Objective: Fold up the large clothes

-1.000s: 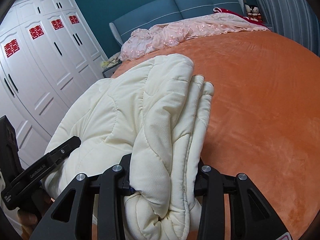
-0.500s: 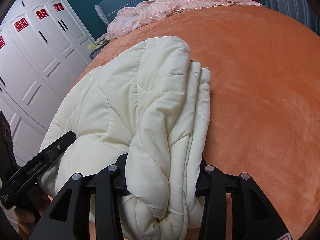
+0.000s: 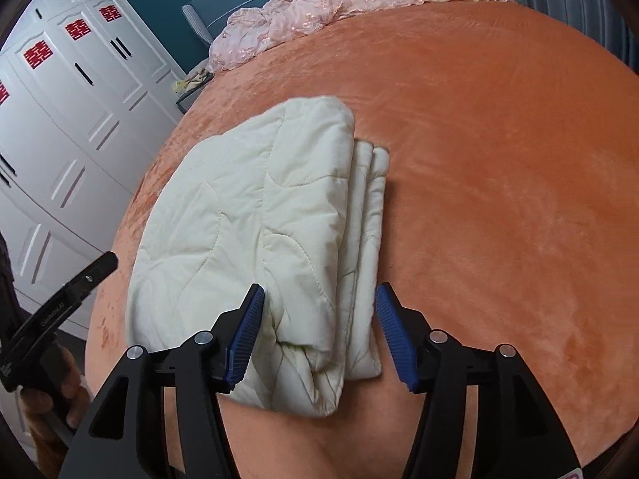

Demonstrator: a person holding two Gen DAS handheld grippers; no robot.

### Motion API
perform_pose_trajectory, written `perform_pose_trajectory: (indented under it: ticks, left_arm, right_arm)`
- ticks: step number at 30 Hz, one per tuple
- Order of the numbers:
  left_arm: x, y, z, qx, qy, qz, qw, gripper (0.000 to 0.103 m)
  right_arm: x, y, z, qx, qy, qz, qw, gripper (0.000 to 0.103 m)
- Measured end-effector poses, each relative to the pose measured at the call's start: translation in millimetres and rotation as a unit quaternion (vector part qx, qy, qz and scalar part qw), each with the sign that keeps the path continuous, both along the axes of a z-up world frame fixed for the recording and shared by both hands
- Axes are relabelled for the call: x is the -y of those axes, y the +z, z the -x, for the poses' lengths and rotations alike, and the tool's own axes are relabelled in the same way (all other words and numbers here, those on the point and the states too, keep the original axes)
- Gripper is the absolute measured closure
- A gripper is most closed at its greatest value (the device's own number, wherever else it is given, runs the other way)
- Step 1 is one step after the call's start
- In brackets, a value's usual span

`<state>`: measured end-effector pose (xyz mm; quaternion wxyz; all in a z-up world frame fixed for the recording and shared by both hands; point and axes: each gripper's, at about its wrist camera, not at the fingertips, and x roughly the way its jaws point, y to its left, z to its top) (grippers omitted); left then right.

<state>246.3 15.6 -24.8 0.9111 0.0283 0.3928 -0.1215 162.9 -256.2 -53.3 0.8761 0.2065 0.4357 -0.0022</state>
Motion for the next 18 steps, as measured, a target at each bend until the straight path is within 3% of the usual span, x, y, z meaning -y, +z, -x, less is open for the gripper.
perform_pose_trajectory:
  ticks: [3,4,5,6,7,8,10,18]
  left_arm:
    - [9.5,26.2,9.5,0.019,-0.009,-0.020,0.9996,0.041]
    - [13.3,32.8,10.8,0.020,-0.014,-0.019,0.9995,0.046]
    - [17.9,36.4,11.1,0.017,-0.020,-0.018,0.9995,0.059]
    - [23.1,39.1,9.8,0.010,-0.026,-0.015,0.9995,0.075]
    - [28.1,38.3,7.8,0.001,-0.030,-0.011,0.9995,0.083]
    - [33.6,36.2,4.4,-0.009,-0.033,-0.009,0.9994,0.098]
    - [42.5,25.9,-2.6,-0.022,-0.031,-0.012,0.9992,0.101]
    - [60.0,-23.2,-29.4,-0.079,-0.010,-0.019,0.9967,0.103]
  right_arm:
    - [-0.6,19.5,2.5,0.011,0.002,0.011,1.000,0.046]
    - [-3.7,26.4,0.2,0.013,0.007,0.015,1.000,0.052]
    - [-8.3,32.8,-2.4,0.018,0.014,0.021,1.000,0.059]
    - [-13.7,37.3,-4.7,0.021,0.021,0.027,0.999,0.074]
    - [-20.2,41.4,-9.1,0.022,0.030,0.035,0.999,0.086]
    - [-26.3,43.8,-14.1,0.022,0.037,0.042,0.998,0.091]
    - [-39.5,44.4,-24.7,0.018,0.048,0.065,0.997,0.102]
    - [-66.2,-2.6,-63.4,-0.053,0.054,0.095,0.993,0.103]
